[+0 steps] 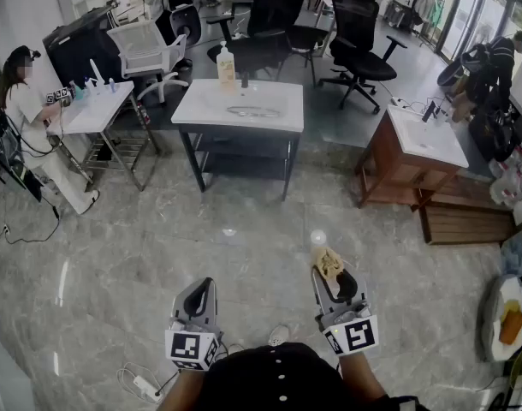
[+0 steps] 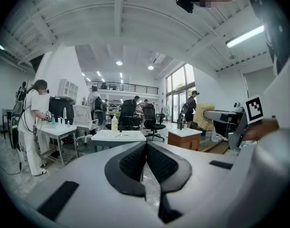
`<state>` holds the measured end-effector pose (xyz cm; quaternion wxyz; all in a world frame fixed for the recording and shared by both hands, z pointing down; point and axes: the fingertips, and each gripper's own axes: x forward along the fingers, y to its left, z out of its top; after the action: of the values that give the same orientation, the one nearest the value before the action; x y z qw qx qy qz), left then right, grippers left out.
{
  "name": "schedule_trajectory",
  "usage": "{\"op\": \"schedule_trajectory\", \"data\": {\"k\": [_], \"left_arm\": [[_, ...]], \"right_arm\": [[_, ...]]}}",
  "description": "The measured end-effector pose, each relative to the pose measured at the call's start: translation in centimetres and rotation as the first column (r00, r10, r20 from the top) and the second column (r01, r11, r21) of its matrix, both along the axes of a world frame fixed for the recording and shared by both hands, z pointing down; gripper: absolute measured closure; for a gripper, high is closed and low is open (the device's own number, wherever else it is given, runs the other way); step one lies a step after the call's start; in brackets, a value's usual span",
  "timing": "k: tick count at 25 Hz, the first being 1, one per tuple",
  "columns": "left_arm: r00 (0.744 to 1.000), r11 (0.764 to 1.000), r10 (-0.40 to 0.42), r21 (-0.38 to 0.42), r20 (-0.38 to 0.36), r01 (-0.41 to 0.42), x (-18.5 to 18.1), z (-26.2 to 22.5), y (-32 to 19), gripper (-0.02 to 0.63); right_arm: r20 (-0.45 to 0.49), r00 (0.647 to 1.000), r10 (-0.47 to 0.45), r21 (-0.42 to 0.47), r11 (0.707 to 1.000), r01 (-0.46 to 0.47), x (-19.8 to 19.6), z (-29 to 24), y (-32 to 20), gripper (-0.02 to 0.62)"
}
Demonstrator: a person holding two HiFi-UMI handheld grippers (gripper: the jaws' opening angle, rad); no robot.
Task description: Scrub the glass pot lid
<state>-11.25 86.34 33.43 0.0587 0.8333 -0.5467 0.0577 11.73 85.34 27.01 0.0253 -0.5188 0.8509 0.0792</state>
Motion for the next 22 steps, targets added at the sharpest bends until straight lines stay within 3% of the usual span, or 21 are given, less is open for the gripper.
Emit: {"op": "schedule_trajectory", "data": {"k": [15,22], "left_arm": [[0.999,0.999,-0.043,-0.010,-0.022,0.043,4.3,0.6,-2.1,0.580],[0.992,0.995,-0.099,-0.015,-0.084,0.098,6.5,0.6,-3.7,0.580]], "right_arm": [[0.015,0.999,-0.039,0.005,0.999,0.039,3.8,0.4,-2.3,0.431],[0.058,0.996,-0.073,0.036,0.997,0.071,6.0,-0.1,-3.4,0.431]]}}
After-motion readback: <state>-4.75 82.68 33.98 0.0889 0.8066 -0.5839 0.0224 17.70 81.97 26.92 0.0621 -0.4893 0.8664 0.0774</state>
